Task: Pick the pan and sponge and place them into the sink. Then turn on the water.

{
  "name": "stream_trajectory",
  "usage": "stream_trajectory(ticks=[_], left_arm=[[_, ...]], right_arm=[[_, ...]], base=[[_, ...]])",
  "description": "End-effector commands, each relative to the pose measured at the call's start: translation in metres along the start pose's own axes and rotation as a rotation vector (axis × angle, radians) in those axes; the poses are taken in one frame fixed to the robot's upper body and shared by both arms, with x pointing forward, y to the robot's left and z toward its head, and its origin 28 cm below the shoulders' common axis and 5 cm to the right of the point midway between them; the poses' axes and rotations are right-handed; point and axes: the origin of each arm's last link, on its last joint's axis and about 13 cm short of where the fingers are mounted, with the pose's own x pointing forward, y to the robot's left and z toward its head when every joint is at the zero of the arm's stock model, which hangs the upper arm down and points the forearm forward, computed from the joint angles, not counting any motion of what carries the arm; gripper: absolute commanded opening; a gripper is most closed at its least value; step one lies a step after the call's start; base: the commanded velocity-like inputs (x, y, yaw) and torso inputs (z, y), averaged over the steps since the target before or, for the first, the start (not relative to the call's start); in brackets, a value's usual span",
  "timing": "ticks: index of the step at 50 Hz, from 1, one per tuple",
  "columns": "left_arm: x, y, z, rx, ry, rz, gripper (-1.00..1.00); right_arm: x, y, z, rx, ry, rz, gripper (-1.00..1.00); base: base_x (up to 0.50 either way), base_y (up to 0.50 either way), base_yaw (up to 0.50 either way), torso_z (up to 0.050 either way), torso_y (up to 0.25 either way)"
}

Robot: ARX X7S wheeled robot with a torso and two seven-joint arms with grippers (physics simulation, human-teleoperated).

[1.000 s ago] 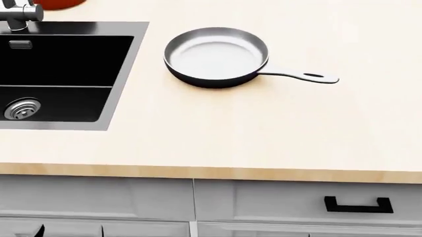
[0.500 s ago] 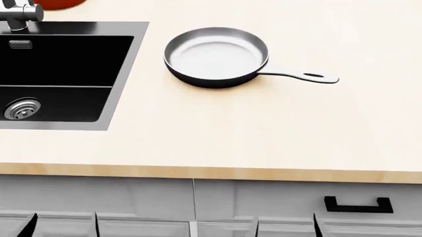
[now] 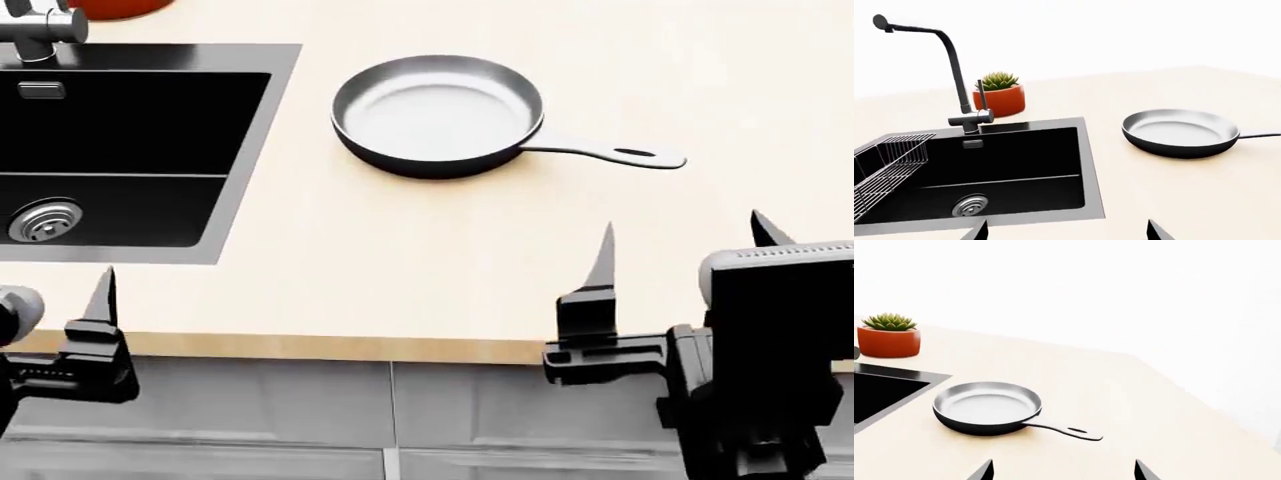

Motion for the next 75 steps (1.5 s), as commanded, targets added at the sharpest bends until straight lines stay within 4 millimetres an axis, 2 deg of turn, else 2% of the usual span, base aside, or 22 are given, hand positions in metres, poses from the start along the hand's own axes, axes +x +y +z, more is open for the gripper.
stream_trajectory(ticks=[1, 4, 5, 12, 19, 21, 34, 39, 43, 65, 75], left_arm=[[-0.003, 0.015, 0.035, 0.053, 0.003, -0.026, 1.00], [-0.005, 0.018, 0.035, 0.051, 0.010, -0.026, 1.00], [-0.005, 0.018, 0.035, 0.050, 0.012, -0.025, 1.00], [-0.004, 0.017, 0.029, 0.054, 0.022, -0.031, 1.00], [-0.003, 0.014, 0.033, 0.049, 0.014, -0.030, 1.00], [-0.003, 0.011, 0.032, 0.047, 0.014, -0.026, 1.00], [-0.008, 0.022, 0.027, 0.045, 0.032, -0.020, 1.00], [-0.005, 0.016, 0.025, 0.045, 0.036, -0.017, 1.00], [-0.009, 0.020, 0.024, 0.044, 0.036, -0.013, 1.00], [-0.006, 0.016, 0.021, 0.047, 0.044, -0.012, 1.00], [-0.009, 0.026, 0.023, 0.046, 0.042, -0.005, 1.00]], right_arm=[[0.000, -0.020, 0.033, -0.013, 0.018, -0.002, 1.00], [-0.002, -0.021, 0.029, -0.002, 0.032, 0.006, 1.00], [-0.003, -0.019, 0.028, -0.055, 0.052, 0.038, 1.00], [-0.004, -0.021, 0.027, -0.013, 0.045, 0.030, 1.00], [-0.006, -0.024, 0.023, -0.002, 0.049, 0.019, 1.00], [-0.006, -0.025, 0.022, 0.001, 0.053, 0.014, 1.00], [-0.006, -0.025, 0.019, -0.002, 0.071, 0.013, 1.00], [-0.005, -0.023, 0.015, 0.007, 0.079, 0.025, 1.00], [-0.005, -0.023, 0.015, 0.006, 0.083, 0.026, 1.00], [-0.005, -0.022, 0.013, 0.011, 0.089, 0.028, 1.00], [-0.006, -0.022, 0.012, 0.005, 0.103, 0.036, 1.00]], base=[[0.00, 0.00, 0.00, 0.000, 0.000], [0.00, 0.00, 0.00, 0.000, 0.000], [0.00, 0.00, 0.00, 0.000, 0.000], [0.07, -0.02, 0.00, 0.000, 0.000], [0.25, -0.10, 0.00, 0.000, 0.000], [0.34, -0.19, 0.00, 0.000, 0.000], [0.36, -0.20, 0.00, 0.000, 0.000], [0.36, -0.18, 0.00, 0.000, 0.000], [0.38, -0.06, 0.00, 0.000, 0.000], [0.40, 0.00, 0.00, 0.000, 0.001], [0.40, 0.00, 0.00, 0.000, 0.000]])
